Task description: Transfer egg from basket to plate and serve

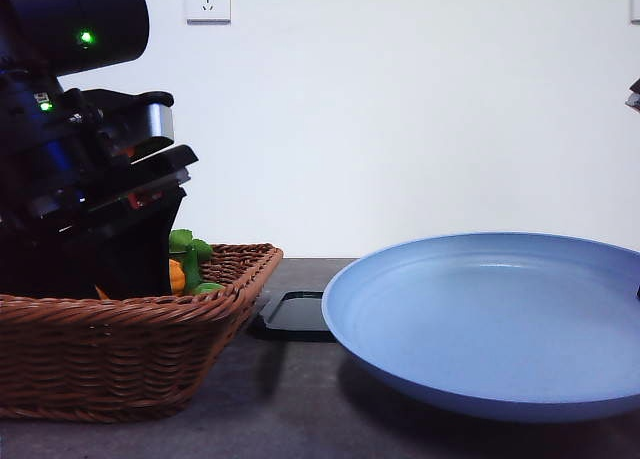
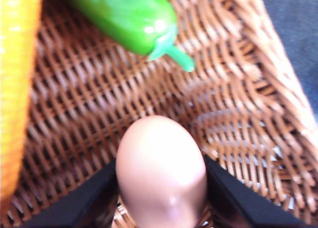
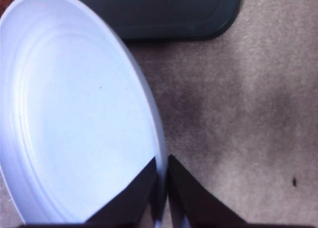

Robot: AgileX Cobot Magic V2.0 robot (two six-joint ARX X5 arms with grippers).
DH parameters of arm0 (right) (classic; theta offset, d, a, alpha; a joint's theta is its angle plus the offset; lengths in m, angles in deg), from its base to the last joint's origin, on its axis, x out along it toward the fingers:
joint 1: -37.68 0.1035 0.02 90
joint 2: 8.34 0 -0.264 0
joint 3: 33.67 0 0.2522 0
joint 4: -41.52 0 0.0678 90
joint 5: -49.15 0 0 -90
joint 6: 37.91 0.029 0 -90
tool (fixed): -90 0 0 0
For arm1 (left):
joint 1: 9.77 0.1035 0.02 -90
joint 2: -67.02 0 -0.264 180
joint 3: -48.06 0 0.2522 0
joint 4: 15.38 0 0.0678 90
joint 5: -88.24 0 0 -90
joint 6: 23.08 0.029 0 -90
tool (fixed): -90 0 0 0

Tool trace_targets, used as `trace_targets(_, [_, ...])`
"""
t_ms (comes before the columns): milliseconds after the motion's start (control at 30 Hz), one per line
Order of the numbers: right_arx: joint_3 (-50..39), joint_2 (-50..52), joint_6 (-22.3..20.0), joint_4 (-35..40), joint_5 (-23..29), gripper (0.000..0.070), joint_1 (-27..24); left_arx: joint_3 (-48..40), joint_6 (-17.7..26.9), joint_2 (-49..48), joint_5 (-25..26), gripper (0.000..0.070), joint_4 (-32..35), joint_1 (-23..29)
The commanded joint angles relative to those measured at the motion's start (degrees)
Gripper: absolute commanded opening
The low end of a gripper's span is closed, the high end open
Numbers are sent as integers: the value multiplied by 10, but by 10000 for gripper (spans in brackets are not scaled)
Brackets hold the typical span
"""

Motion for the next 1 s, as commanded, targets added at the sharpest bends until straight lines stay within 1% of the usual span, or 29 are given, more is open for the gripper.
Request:
trace_targets(0, [9,-3,-2,6,-2,0,1,18,13,9,2,205,-1,-5])
trace_targets(67, [9,-3,-2,6,-2,0,1,33,16,9,2,204,-19,-4])
trace_targets(200, [9,-3,-2,2,-2,0,1,90,24,8,4,204,-94,-4])
trace_targets(267, [9,-3,-2,-1,-3,0,2,124,28,8,17,204,-126,-4])
trace_targets(300, [9,-3,-2,-3,-5,0,2,143,28,8,34,204,-137,-5])
trace_targets(400, [9,-3,-2,-8,-18,0,2,186,27,8,113,204,-132,-11])
trace_targets(467, [9,-4,-2,-10,-33,0,2,199,27,8,152,204,-98,-21])
trace_targets(500, [9,-5,-2,-11,-43,0,2,201,27,8,162,204,-72,-29])
trace_targets(600, [9,-5,-2,-12,-62,0,2,201,28,14,153,204,-12,-62])
trace_targets(700, [9,-5,-2,-13,-74,0,3,201,38,36,129,204,32,-108])
trace_targets(833, [9,-5,-2,-14,-78,0,3,201,74,78,83,204,49,-160])
trace_targets(967, [9,-5,-2,-15,-78,0,3,201,106,126,20,204,54,-199])
